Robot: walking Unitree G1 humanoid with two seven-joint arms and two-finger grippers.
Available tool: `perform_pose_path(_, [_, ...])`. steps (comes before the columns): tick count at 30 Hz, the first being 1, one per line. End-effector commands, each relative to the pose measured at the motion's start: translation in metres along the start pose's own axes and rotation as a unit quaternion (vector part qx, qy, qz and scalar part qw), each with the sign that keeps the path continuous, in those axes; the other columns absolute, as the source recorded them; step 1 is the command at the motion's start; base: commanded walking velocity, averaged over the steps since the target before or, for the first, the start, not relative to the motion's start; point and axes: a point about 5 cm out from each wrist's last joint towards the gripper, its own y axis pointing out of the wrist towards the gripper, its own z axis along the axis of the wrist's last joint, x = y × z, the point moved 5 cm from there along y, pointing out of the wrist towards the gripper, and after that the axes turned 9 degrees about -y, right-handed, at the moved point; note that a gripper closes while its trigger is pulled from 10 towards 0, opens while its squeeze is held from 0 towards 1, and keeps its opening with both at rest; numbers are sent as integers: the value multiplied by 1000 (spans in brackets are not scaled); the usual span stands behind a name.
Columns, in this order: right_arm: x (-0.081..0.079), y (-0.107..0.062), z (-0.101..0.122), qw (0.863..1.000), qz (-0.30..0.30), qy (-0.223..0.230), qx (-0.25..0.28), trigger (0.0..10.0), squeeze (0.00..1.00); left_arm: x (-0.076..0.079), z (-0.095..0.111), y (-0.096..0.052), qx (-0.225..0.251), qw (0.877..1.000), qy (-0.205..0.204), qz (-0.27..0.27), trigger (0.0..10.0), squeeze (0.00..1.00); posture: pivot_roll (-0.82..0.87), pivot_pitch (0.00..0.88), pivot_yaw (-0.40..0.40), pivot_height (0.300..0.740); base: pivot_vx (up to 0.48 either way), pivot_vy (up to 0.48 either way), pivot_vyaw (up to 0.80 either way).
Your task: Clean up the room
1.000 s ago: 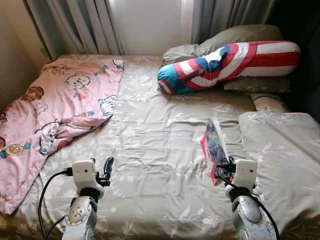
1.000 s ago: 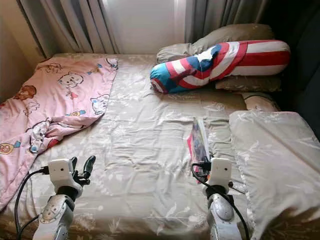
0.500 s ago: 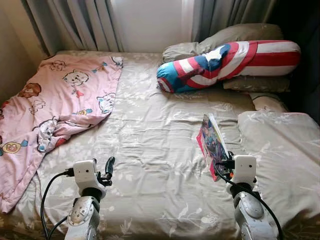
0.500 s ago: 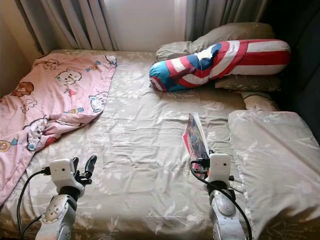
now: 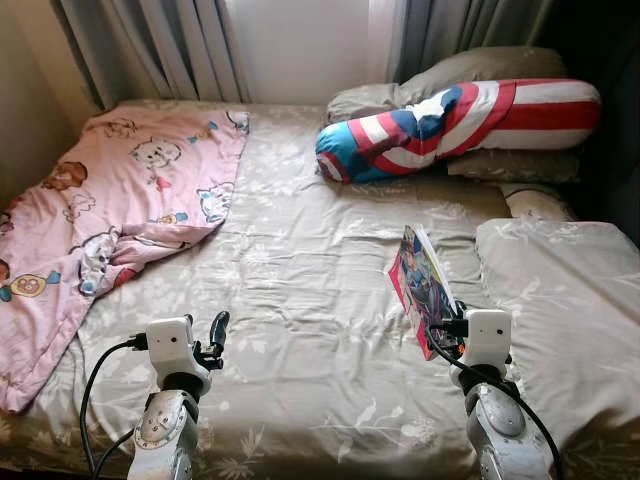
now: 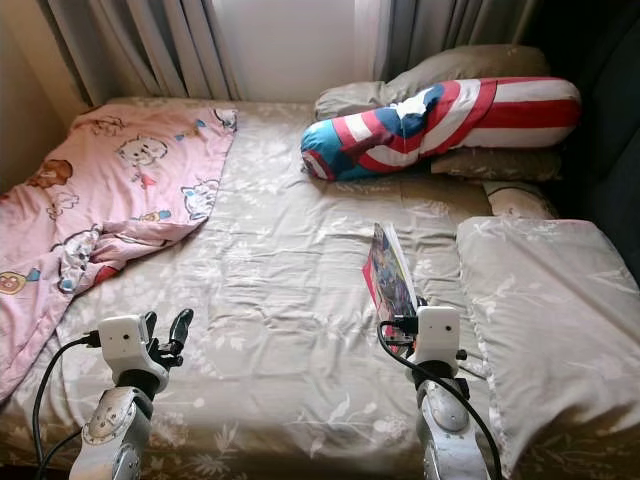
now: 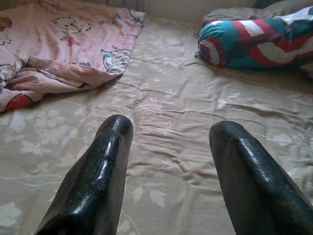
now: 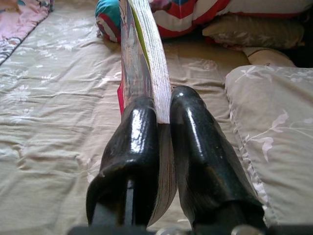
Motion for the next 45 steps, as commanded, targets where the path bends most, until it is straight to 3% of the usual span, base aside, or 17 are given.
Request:
perform_pose_path(1, [1, 2, 14, 1000, -4, 1, 31, 10000, 0, -1, 1, -1, 0, 1000, 5, -2, 10000, 0, -36, 37, -18, 684, 0, 0, 0])
perform_pose_path(8, [-2, 4, 11, 1000, 1, -4, 19, 10000, 0, -1, 1, -1, -1, 1000, 7, -3, 10000, 0, -32, 28, -15, 684, 0, 0, 0])
perform_pose_path(13, [-4, 5, 13, 1000, 3, -3, 25, 10000, 0, -1, 1, 0, -2, 1000, 7, -5, 10000, 0, -31, 31, -15, 656, 0, 0, 0])
perform_pose_path(45, [-6, 3, 9, 1000, 2, 3, 19, 10000, 0, 6, -5, -2, -16, 1000, 11, -21, 10000, 0, -22, 52, -15, 656, 0, 0, 0])
